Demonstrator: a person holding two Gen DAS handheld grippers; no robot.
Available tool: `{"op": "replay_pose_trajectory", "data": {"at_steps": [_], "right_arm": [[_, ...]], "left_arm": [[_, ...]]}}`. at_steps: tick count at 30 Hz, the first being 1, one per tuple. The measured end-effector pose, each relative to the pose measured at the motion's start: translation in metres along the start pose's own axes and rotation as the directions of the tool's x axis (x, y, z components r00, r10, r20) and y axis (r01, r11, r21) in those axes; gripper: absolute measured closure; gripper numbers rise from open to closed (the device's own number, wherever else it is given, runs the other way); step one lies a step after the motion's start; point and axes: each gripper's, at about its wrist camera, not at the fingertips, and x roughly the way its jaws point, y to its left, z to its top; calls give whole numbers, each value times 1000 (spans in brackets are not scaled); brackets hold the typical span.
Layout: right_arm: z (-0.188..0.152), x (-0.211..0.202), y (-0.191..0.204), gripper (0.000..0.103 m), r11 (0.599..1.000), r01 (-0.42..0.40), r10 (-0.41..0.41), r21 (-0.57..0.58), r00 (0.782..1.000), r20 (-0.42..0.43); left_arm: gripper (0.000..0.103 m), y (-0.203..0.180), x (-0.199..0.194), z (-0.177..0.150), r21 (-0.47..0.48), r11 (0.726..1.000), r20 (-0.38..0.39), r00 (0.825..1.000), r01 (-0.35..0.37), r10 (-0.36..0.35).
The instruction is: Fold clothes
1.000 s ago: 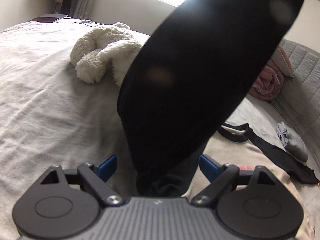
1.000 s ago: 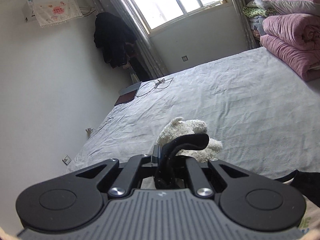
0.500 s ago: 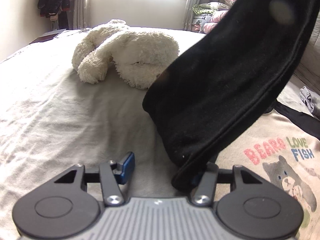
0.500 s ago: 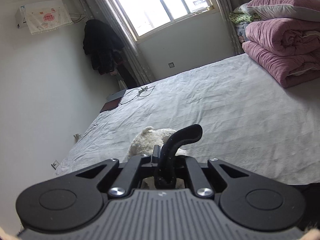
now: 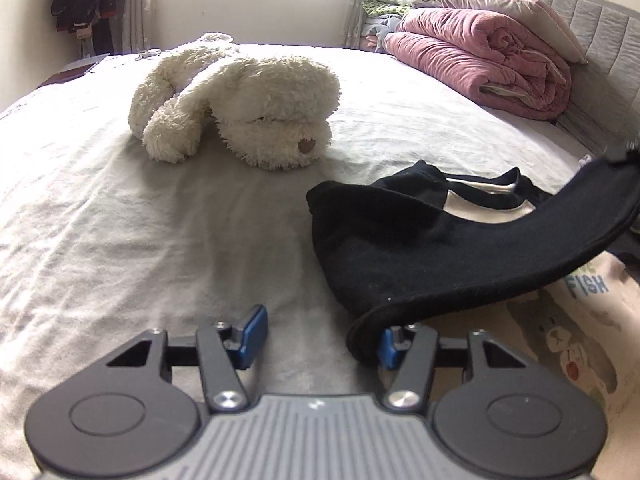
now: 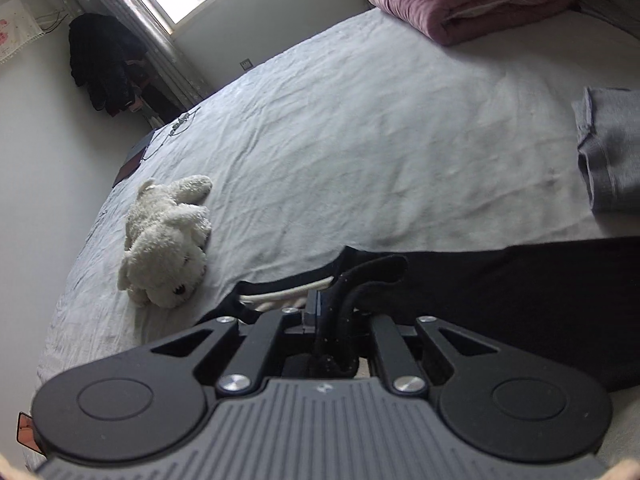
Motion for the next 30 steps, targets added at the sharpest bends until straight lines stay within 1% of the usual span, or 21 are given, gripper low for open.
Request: {"op": "replay_pose_trajectory", "data": {"at_steps": [2,4,7,9,13,15,17,19,22,25,27,30], "right_arm": [[-9,8,-17,95,1000,7,-7,7,1000,-19],[-21,15,-35,95,1000,20,-20,11,999,-43],[-37,26,-56,93,999,46,-47,-9,997,-65],[-46,30,-66,92,999,42,-43,-17,997,-65],[-52,25,-71,91,1000,2,-3,-24,1000,-24],[-51,19,-70,90,999,-9,9,-48,1000,-3],[-50,15,-69,90,998,-17,18,-68,1000,13],[-49,13,-67,90,996,-14,17,-93,1000,24],[-50,14,-59,92,986,26,-18,-168,999,51],[-54,14,-50,92,963,53,-29,-266,995,96],[-56,17,-48,92,947,77,-44,-311,993,112],[-58,24,-46,92,927,137,-94,-350,986,136]], "left_arm": [[37,6,-4,1,-36,998,4,998,56,-56],[36,11,-8,2,-69,992,20,994,105,-103],[34,14,-15,4,-107,979,55,984,175,-170],[33,14,-18,5,-118,970,75,976,214,-206],[35,15,-17,6,-144,965,90,974,220,-208],[39,17,-18,7,-152,968,101,978,198,-184],[44,21,-21,7,-168,966,127,976,198,-178],[48,24,-24,7,-178,963,153,972,204,-177],[58,24,-26,8,-177,960,177,966,219,-188],[62,16,-20,7,-142,958,156,961,250,-228],[64,8,-12,5,-109,962,120,964,251,-238],[64,-2,-2,1,-68,966,72,967,249,-244]]}}
